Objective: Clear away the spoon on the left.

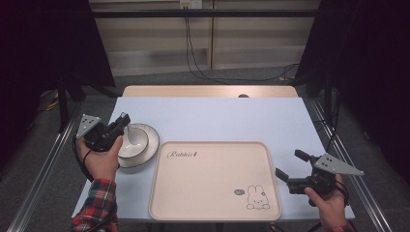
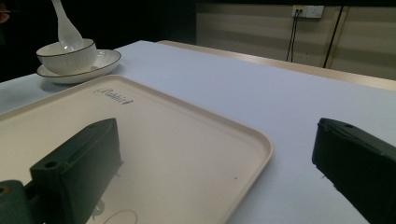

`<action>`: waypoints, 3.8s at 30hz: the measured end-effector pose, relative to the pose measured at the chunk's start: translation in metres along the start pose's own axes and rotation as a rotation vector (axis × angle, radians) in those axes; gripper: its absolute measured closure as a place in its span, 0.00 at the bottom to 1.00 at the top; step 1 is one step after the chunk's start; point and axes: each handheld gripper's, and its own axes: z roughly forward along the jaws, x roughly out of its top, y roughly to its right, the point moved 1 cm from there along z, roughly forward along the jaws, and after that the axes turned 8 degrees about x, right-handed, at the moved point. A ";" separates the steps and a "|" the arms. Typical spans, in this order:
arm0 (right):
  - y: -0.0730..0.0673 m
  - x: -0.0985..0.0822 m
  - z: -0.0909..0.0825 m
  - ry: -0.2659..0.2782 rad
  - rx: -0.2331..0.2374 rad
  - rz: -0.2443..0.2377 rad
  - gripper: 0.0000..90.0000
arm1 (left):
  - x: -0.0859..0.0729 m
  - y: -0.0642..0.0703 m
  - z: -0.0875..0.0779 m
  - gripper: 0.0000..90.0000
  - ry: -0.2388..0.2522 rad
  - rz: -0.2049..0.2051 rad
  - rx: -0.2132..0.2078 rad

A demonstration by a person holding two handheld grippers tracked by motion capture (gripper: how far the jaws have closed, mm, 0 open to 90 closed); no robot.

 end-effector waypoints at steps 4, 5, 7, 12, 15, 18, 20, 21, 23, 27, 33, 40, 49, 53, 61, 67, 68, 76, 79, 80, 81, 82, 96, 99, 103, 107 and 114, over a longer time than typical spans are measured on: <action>0.000 -0.001 0.000 -0.004 -0.001 -0.001 0.00 | 0.006 0.004 -0.003 0.95 0.009 -0.010 -0.027; 0.000 -0.001 0.000 -0.002 0.001 -0.004 0.00 | 0.008 0.005 -0.003 0.95 0.007 -0.010 -0.025; 0.000 -0.001 -0.001 -0.001 -0.001 -0.004 0.00 | 0.011 0.008 -0.005 0.95 0.005 -0.015 -0.043; 0.001 -0.001 -0.001 -0.008 -0.003 -0.007 0.00 | 0.019 0.014 -0.008 0.95 0.013 -0.027 -0.081; 0.000 -0.002 -0.001 -0.008 0.006 -0.014 0.00 | 0.022 0.017 -0.009 0.95 0.012 -0.035 -0.108; -0.001 -0.002 0.000 -0.006 0.006 -0.017 0.00 | 0.024 0.022 -0.009 0.95 0.003 -0.044 -0.131; -0.001 -0.002 0.000 -0.006 0.004 -0.022 0.00 | 0.025 0.026 -0.009 0.95 -0.001 -0.051 -0.142; 0.000 -0.002 0.000 -0.010 0.005 -0.026 0.00 | 0.025 0.028 -0.008 0.95 -0.004 -0.054 -0.149; -0.001 -0.002 0.000 -0.012 0.003 -0.026 0.00 | 0.025 0.032 -0.008 0.95 -0.016 -0.054 -0.174; -0.001 -0.002 -0.001 -0.017 0.004 -0.029 0.00 | 0.024 0.041 -0.007 0.95 -0.032 -0.062 -0.208; 0.000 -0.002 -0.001 -0.012 0.000 -0.030 0.00 | 0.019 0.048 -0.005 0.95 -0.058 -0.076 -0.242; 0.000 -0.002 -0.001 -0.016 0.000 -0.034 0.00 | 0.013 0.057 -0.005 0.95 -0.091 -0.076 -0.273; -0.001 -0.003 0.000 -0.016 0.005 -0.032 0.00 | 0.003 0.068 -0.006 0.95 -0.122 -0.090 -0.322; -0.001 -0.003 0.000 -0.021 0.008 -0.036 0.00 | 0.000 0.073 -0.008 0.95 -0.140 -0.052 -0.340; -0.002 -0.003 0.000 -0.019 0.002 -0.033 0.00 | -0.012 0.082 -0.011 0.95 -0.165 -0.058 -0.380; -0.001 -0.003 -0.001 -0.019 0.006 -0.037 0.00 | -0.019 0.086 -0.013 0.95 -0.188 -0.052 -0.413; -0.001 -0.003 -0.001 -0.019 0.006 -0.036 0.00 | -0.020 0.087 -0.013 0.95 -0.188 -0.059 -0.417; -0.001 -0.004 0.000 -0.017 -0.006 -0.035 0.00 | -0.028 0.094 -0.018 0.95 -0.221 -0.051 -0.450; -0.001 -0.004 0.000 -0.018 0.000 -0.035 0.00 | -0.032 0.097 -0.019 0.95 -0.234 -0.053 -0.460; -0.001 -0.004 0.000 -0.018 -0.001 -0.035 0.00 | -0.033 0.097 -0.019 0.95 -0.232 -0.057 -0.471; -0.001 -0.004 0.000 -0.017 -0.003 -0.034 0.00 | -0.034 0.098 -0.019 0.95 -0.237 -0.054 -0.462; -0.001 -0.004 -0.001 -0.016 -0.004 -0.034 0.00 | -0.034 0.098 -0.020 0.95 -0.242 -0.055 -0.470; -0.001 -0.004 -0.002 -0.018 -0.008 -0.038 0.00 | -0.046 0.105 -0.027 0.95 -0.278 -0.062 -0.523; -0.001 -0.004 -0.002 -0.016 -0.010 -0.033 0.00 | -0.047 0.106 -0.029 0.95 -0.287 -0.072 -0.531; -0.001 -0.004 -0.002 -0.014 -0.012 -0.038 0.00 | -0.048 0.106 -0.030 0.95 -0.294 -0.080 -0.549; -0.001 -0.004 -0.002 -0.014 -0.016 -0.045 0.00 | -0.052 0.104 -0.033 0.95 -0.312 -0.075 -0.556; 0.000 -0.004 -0.001 -0.019 -0.006 -0.047 0.00 | -0.057 0.105 -0.035 0.95 -0.333 -0.072 -0.565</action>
